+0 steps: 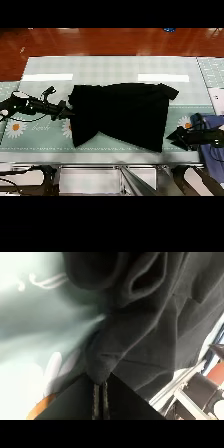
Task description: Fold the shirts.
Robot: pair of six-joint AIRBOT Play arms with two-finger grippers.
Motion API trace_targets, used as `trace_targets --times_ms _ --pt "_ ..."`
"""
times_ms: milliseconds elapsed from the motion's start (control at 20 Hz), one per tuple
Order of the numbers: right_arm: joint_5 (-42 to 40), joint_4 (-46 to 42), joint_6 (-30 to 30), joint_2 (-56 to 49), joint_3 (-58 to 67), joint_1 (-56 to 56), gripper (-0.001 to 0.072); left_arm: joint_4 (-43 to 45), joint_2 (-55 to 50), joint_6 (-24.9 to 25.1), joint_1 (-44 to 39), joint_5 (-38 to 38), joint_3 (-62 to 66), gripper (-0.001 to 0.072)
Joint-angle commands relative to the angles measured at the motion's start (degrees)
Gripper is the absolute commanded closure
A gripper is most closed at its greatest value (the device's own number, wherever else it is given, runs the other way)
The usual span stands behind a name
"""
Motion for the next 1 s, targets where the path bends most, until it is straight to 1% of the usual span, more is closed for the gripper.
trace_targets --times_ms 0,150,200,250,300,350,400,450,500,550,600,700,850,950 --pt "-1.2 2.3 -0.2 -6.0 -1.0 6.0 0.0307 0.0 0.0 0.1 -0.1 -0.1 0.1 0.0686" --pt "-8.0 10.4 -1.8 -12.0 -0.4 13.4 0.0308 0.0 0.0 0.1 -0.2 -0.1 0.1 0.0686" --pt "-11.0 14.2 -3.6 -13.7 0.7 16.3 0.0309 0.0 0.0 0.1 -0.2 -0.1 0.1 0.0686" --pt "-13.0 18.0 -5.1 -15.0 2.3 19.0 0.0332 -0.1 0.0 0.1 -0.2 -0.1 0.1 0.0686" --pt "-14.0 21.0 -6.6 -16.1 4.7 21.9 0.0467 -0.1 0.2 0.1 -0.2 -0.5 0.1 0.0686" --pt "-13.7 23.0 -8.7 -16.7 7.6 24.2 0.0674 -0.5 0.8 0.2 -0.2 -0.8 0.4 0.0686" --pt "-12.1 24.0 -10.0 -16.7 11.6 26.4 0.0681 -1.1 1.8 0.7 -0.1 -1.5 1.2 0.0686" --pt "-9.9 23.8 -10.0 -16.5 16.0 27.5 0.0681 -2.6 3.3 1.8 0.3 -2.6 2.6 0.0686" --pt "-7.8 23.5 -9.6 -15.7 21.4 28.2 0.0682 -4.7 5.1 1.8 0.9 -3.5 4.5 0.0686" --pt "-6.8 22.5 -7.9 -14.4 27.0 28.2 0.0682 -7.5 7.6 1.8 1.8 -4.0 7.3 0.0686" --pt "-6.4 19.9 -5.6 -12.6 33.9 28.0 0.0682 -10.1 10.4 1.2 3.0 -4.0 10.5 0.0686" --pt "-6.2 11.5 -0.3 -9.4 49.5 28.0 0.0682 -14.8 17.0 -2.8 5.5 -0.9 17.7 0.0686" --pt "-5.2 -2.4 6.4 -7.1 73.8 28.0 0.0682 -15.5 25.6 -5.5 7.8 4.7 31.7 0.0686" --pt "-2.5 -7.0 7.9 -6.1 87.7 28.0 0.0682 -15.5 29.7 -5.5 9.2 6.8 40.8 0.0686"
